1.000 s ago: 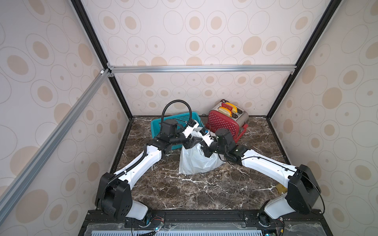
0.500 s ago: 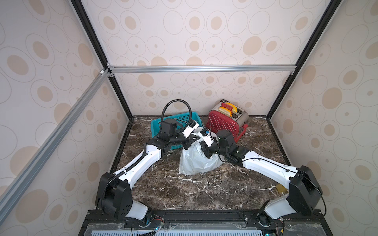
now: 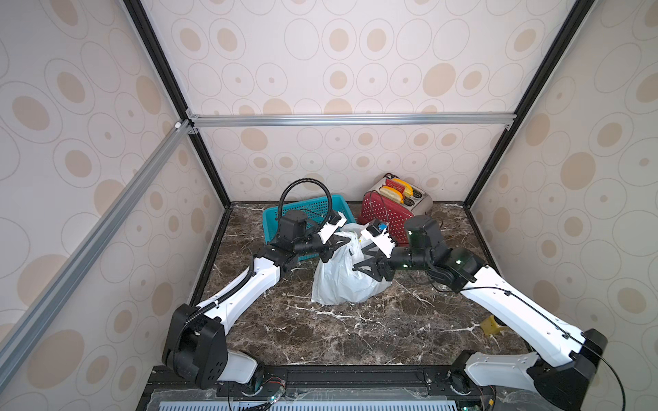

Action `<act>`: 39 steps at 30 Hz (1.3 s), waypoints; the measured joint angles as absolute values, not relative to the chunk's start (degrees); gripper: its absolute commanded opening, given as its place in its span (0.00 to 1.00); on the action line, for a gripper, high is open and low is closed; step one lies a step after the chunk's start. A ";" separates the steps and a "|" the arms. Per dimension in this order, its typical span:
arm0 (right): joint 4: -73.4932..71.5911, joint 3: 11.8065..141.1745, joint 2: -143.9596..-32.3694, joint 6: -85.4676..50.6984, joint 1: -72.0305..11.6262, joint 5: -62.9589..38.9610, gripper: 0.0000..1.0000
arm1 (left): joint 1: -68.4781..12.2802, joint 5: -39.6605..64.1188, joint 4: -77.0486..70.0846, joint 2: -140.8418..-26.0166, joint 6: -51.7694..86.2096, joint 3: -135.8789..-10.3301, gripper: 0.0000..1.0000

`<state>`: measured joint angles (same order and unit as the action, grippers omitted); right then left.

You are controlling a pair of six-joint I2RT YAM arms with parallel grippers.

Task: Place the pineapple into a plastic bag & tie a knot
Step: Cross the plastic bag at the center of the board.

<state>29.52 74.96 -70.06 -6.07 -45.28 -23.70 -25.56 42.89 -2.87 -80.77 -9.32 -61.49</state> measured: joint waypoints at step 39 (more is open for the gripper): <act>32.25 83.64 -77.97 -97.36 -42.46 -17.39 0.79 | -26.11 44.77 -3.88 -78.85 -16.97 -59.77 0.00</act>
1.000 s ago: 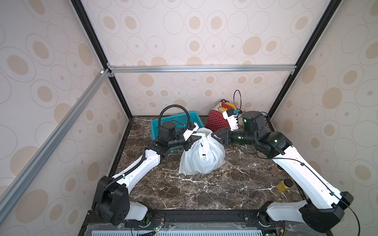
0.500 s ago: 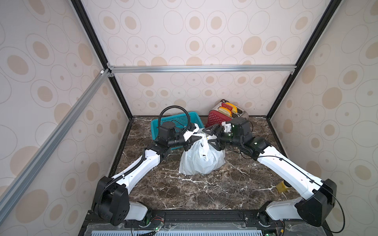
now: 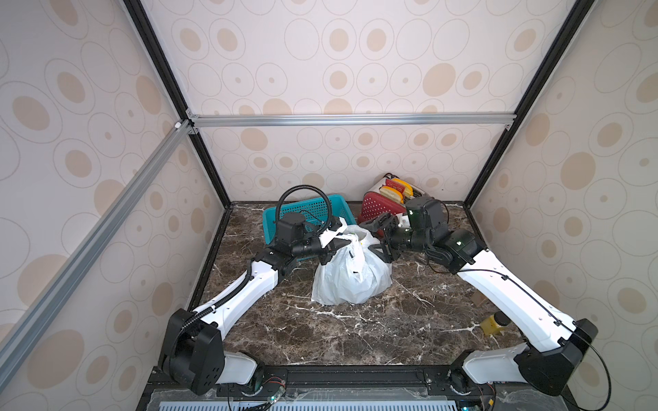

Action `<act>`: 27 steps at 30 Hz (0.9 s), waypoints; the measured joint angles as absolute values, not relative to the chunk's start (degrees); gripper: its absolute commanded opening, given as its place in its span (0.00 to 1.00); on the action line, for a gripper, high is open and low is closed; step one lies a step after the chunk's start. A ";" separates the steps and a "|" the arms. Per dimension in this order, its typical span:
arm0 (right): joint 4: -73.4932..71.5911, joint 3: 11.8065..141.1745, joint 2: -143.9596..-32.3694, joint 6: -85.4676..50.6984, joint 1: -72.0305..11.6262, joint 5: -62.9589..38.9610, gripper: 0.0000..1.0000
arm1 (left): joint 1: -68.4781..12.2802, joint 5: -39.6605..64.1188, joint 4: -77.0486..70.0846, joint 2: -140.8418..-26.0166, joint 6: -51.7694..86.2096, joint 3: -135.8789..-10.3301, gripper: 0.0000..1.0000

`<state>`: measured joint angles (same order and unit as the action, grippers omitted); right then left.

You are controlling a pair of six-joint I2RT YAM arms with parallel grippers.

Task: Place the pineapple into a plastic bag & tie a knot
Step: Cross the plastic bag at the center of the board.

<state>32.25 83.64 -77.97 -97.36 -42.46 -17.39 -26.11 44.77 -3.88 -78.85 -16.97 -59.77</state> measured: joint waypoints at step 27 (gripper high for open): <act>15.73 73.36 -84.44 -114.17 -44.05 -15.68 0.71 | -26.17 43.59 -2.31 -77.87 -16.71 -59.53 0.00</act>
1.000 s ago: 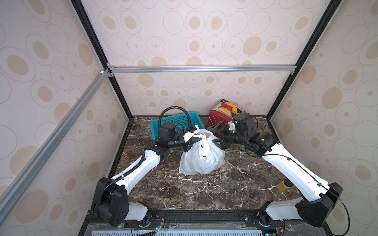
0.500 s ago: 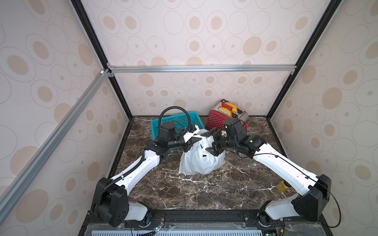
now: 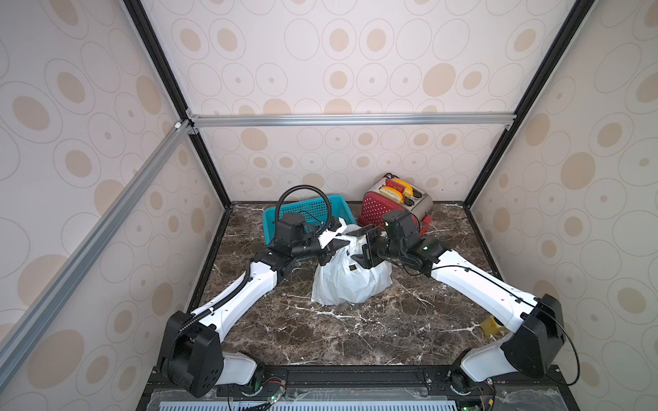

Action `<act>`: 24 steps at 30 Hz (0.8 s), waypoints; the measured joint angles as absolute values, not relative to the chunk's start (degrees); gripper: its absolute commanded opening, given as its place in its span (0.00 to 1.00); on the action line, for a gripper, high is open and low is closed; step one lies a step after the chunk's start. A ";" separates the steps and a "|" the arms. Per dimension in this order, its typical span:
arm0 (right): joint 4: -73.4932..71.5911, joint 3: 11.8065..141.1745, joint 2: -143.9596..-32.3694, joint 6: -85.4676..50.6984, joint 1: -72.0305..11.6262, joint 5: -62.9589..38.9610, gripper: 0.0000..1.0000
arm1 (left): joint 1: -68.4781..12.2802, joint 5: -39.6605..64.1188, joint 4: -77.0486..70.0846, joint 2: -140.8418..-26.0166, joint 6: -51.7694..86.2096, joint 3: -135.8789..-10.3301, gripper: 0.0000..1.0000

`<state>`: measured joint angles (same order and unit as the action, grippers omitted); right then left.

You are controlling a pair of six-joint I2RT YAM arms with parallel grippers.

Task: Place the pineapple into a plastic bag & tie a knot
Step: Cross the plastic bag at the center of the board.

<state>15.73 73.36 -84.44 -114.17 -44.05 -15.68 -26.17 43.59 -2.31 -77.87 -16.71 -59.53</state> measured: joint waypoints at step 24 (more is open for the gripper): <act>14.22 75.11 -88.20 -109.60 -44.10 -11.16 0.00 | -27.38 39.77 2.66 -73.97 -16.19 -57.71 0.00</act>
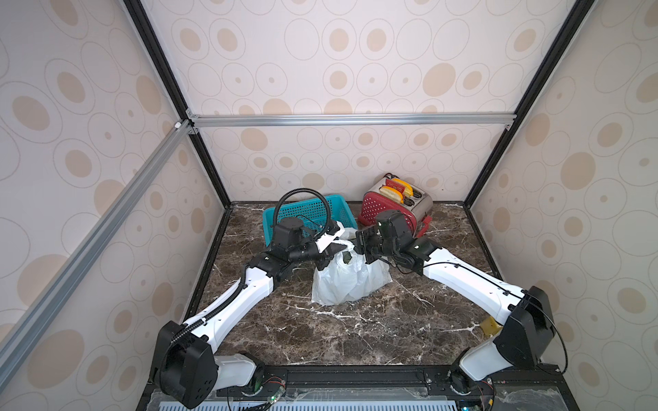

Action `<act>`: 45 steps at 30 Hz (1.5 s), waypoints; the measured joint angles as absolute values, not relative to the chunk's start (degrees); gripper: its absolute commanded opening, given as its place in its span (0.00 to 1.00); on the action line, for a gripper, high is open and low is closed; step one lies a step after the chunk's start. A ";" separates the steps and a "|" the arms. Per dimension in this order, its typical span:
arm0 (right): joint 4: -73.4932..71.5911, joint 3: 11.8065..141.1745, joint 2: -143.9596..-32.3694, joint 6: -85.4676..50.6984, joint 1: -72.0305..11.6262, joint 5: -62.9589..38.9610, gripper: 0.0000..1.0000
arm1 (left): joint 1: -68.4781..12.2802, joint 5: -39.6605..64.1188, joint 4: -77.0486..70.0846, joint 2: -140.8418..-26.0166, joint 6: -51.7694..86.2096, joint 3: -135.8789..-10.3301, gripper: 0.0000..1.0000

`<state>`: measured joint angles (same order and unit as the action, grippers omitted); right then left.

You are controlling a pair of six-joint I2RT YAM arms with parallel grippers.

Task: Place the pineapple into a plastic bag & tie a knot
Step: Cross the plastic bag at the center of the board.

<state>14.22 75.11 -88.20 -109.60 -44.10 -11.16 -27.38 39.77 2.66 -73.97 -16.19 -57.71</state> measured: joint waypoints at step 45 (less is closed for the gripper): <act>36.45 93.34 -98.45 -63.77 -34.04 -33.45 0.00 | -40.25 29.43 2.48 -59.07 -8.03 -52.51 0.76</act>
